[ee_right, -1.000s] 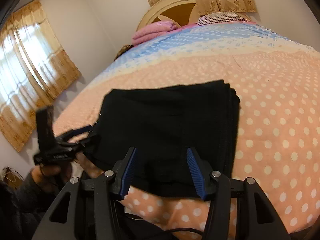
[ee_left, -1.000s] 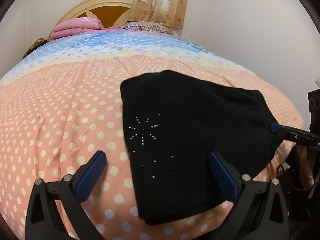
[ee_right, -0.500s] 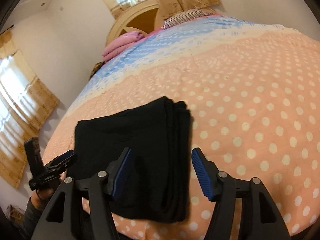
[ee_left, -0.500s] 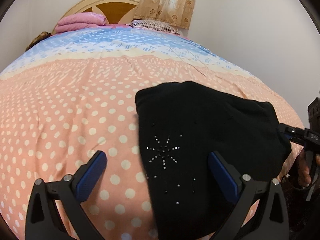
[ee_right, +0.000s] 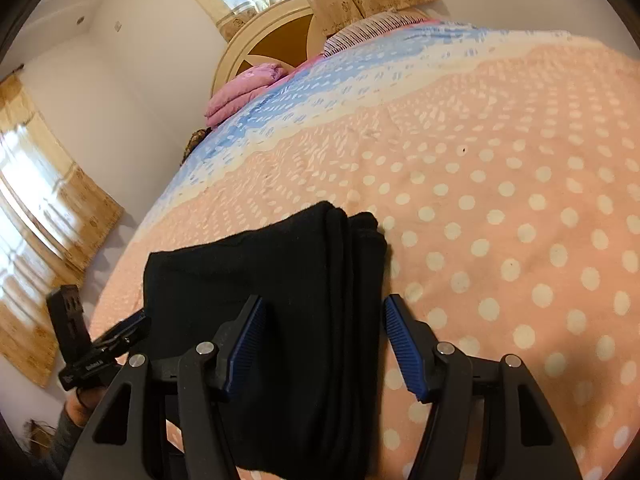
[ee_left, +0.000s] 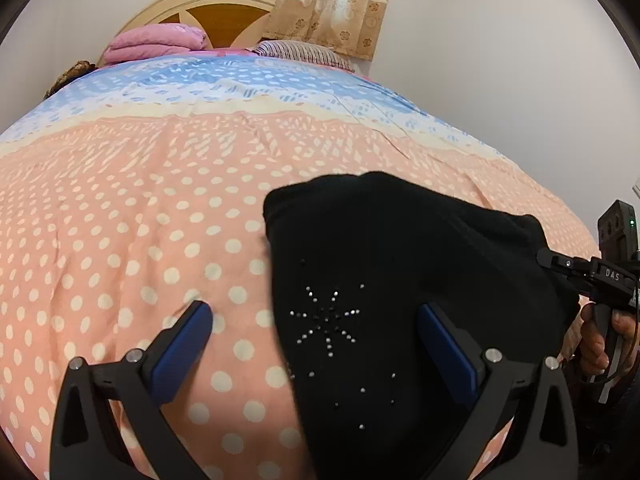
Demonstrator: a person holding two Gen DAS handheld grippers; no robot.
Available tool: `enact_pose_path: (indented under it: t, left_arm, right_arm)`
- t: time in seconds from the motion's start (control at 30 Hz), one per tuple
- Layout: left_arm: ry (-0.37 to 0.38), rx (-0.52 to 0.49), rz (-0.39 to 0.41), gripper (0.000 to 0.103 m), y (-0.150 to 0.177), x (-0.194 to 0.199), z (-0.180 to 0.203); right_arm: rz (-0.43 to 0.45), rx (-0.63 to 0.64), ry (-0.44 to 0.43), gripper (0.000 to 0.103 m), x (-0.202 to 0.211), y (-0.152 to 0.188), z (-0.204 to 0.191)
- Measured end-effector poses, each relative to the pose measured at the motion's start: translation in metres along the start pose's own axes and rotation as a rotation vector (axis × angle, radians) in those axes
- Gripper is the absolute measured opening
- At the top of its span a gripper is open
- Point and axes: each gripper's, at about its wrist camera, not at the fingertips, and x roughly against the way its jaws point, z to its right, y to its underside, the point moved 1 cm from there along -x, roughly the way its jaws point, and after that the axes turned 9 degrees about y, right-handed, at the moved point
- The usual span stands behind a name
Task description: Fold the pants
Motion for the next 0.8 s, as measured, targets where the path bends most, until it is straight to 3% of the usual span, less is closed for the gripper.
enact_pose_path:
  t: [0.1,0.2,0.43,0.5,0.57,0.7,0.8]
  left_arm:
    - [0.015,0.006,-0.011,0.103,-0.002,-0.002,-0.002]
    - [0.028,-0.003,-0.013,0.103,-0.003,0.000,-0.002]
    - [0.069,-0.006,0.006,0.100,0.000,0.004,-0.004]
    - [0.086,-0.017,0.012,0.090,0.000,0.006,-0.002]
    - [0.138,-0.020,0.013,0.068,0.001,0.008,0.001]
    - [0.166,-0.004,0.018,0.058,0.000,0.010,-0.001]
    - [0.197,0.040,0.034,0.028,-0.001,0.015,-0.009]
  right_arm:
    - [0.008,0.018,0.022,0.058,0.001,0.002,-0.005]
    - [0.013,0.020,-0.002,0.046,0.004,0.004,-0.008]
    - [-0.020,-0.022,-0.038,0.045,-0.005,0.001,0.003]
    - [-0.012,-0.031,-0.044,0.041,-0.002,0.002,0.004]
    - [-0.001,-0.031,-0.059,0.036,0.002,0.003,0.002]
    - [0.015,-0.049,-0.082,0.031,0.007,0.005,0.002]
    - [0.030,-0.033,-0.079,0.029,0.013,0.004,-0.003]
